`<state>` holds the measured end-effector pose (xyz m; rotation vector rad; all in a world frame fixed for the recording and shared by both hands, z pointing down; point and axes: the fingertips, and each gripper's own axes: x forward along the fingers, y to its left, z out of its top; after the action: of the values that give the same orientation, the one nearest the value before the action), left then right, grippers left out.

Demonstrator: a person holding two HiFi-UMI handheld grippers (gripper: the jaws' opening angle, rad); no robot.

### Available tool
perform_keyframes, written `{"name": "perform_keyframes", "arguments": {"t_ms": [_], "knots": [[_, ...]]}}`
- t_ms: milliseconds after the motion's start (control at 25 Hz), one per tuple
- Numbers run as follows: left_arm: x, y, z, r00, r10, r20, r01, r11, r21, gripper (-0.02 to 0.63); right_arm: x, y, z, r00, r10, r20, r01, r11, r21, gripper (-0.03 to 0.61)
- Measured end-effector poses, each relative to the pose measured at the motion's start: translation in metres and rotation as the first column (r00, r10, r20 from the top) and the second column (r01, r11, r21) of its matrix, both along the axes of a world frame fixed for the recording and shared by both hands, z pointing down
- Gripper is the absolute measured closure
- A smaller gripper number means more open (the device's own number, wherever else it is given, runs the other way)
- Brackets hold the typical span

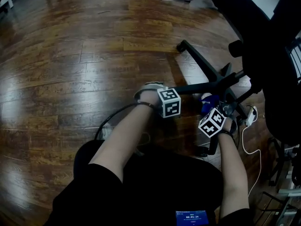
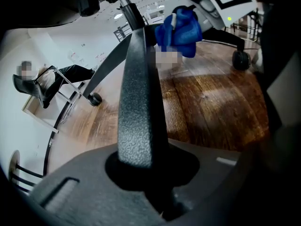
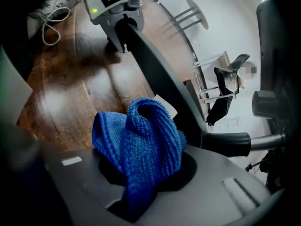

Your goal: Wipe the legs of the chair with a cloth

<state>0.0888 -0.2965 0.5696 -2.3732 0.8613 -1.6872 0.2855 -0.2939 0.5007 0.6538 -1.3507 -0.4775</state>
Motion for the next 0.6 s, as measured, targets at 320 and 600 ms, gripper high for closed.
{"name": "perform_keyframes", "arguments": {"t_ms": [320, 600], "knots": [[-0.002, 0.001, 0.002, 1.000, -0.002, 0.005, 0.002, 1.000, -0.013, 0.557, 0.025, 0.130, 0.042, 0.982, -0.119, -0.145, 0.080, 0.966, -0.248, 0.495], [0.002, 0.001, 0.003, 1.000, -0.002, 0.005, 0.002, 1.000, -0.015, 0.557, 0.029, 0.134, 0.044, 0.990, -0.087, -0.111, 0.054, 0.960, -0.276, 0.495]]}}
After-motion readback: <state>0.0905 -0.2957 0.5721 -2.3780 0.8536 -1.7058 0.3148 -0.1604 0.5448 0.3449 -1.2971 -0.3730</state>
